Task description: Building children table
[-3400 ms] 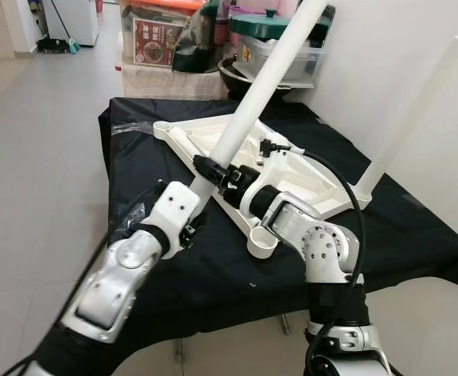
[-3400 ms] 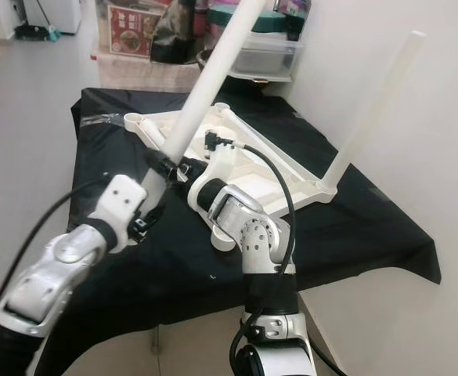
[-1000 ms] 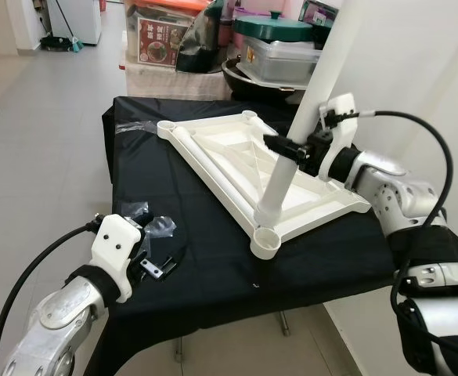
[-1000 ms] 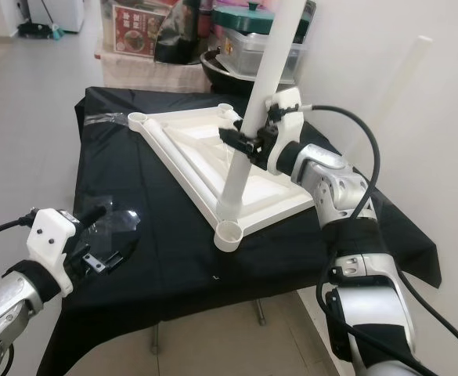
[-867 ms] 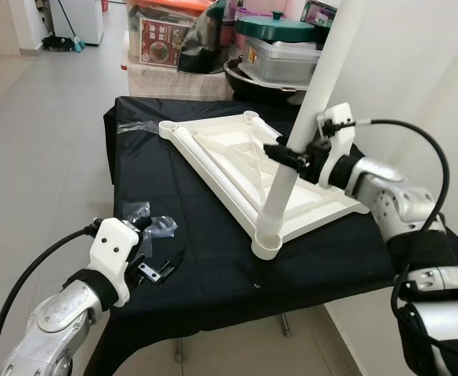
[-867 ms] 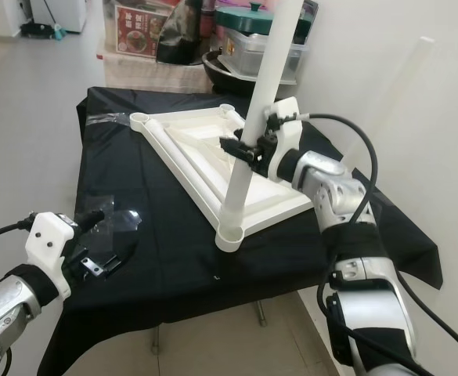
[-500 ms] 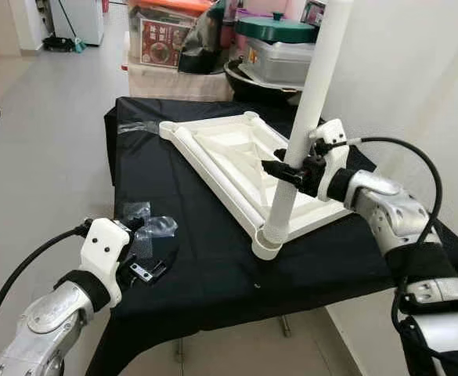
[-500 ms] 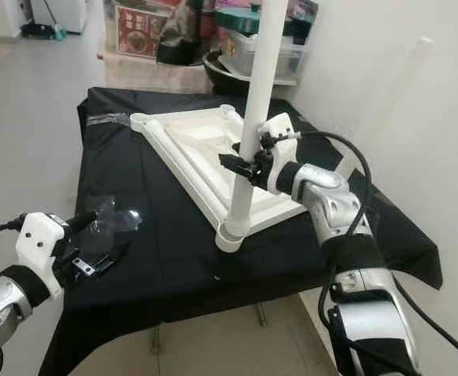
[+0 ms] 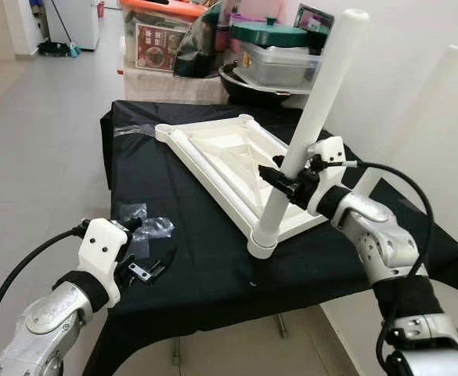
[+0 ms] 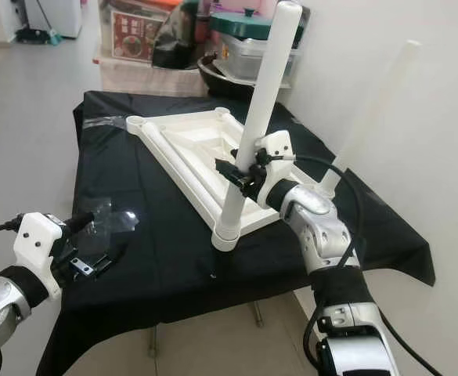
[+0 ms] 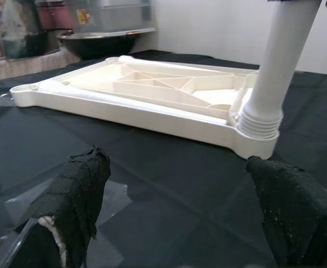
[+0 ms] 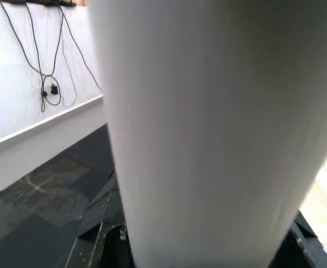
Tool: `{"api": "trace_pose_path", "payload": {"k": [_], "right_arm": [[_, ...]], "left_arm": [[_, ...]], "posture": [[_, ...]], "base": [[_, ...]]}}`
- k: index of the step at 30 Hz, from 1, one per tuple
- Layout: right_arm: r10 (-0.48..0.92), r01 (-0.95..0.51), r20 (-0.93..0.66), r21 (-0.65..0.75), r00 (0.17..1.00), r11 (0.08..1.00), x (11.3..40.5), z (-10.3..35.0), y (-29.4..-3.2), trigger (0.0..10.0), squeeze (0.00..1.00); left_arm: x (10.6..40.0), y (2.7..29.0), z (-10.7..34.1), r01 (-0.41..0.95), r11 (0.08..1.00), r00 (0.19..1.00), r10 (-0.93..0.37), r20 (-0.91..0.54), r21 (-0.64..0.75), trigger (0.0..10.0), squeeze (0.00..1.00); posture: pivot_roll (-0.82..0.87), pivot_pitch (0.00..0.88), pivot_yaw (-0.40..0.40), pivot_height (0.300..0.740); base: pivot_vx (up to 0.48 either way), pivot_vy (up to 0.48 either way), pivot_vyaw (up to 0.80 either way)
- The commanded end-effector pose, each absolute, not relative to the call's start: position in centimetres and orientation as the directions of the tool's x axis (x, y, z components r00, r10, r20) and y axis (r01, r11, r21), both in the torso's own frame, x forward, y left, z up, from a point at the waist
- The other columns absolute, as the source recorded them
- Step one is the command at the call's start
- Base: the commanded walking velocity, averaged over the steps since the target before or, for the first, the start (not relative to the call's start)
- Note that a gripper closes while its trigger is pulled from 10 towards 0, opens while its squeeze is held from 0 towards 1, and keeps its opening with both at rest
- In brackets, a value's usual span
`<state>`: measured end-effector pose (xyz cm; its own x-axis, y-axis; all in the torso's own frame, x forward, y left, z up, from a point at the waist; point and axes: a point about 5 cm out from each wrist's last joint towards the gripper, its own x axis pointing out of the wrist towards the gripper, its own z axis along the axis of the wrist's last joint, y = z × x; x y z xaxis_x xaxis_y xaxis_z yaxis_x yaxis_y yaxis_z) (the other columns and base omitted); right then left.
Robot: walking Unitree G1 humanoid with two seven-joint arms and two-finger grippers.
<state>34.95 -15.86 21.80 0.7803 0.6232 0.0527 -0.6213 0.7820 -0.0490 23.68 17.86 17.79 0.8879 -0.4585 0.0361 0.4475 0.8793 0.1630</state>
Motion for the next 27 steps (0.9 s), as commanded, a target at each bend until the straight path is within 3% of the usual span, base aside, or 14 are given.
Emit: {"api": "trace_pose_path", "payload": {"k": [1,20,27], "right_arm": [[0.641,-0.641,-0.020,-0.008,0.767,0.767,34.5,19.8,-15.2,0.0,0.00],[0.682,-0.672,-0.103,0.111,0.724,0.732,34.5,18.8,-15.4,0.0,0.00],[0.663,-0.650,-0.107,0.135,0.741,0.748,34.4,18.3,-14.3,0.0,0.00]], "left_arm": [[23.8,17.9,17.8,0.453,0.877,0.886,-0.463,0.030,0.160,10.0,0.00],[24.0,17.7,17.8,0.439,0.890,0.893,-0.447,0.047,0.124,10.0,0.00],[23.9,17.6,17.8,0.430,0.895,0.897,-0.438,0.054,0.116,10.0,0.00]], "posture": [[0.15,0.000,-0.153,0.740],[0.15,0.000,-0.169,0.740],[0.15,0.000,-0.178,0.740]], "base": [[0.000,0.000,0.00],[0.000,0.000,0.00],[0.000,0.000,0.00]]}}
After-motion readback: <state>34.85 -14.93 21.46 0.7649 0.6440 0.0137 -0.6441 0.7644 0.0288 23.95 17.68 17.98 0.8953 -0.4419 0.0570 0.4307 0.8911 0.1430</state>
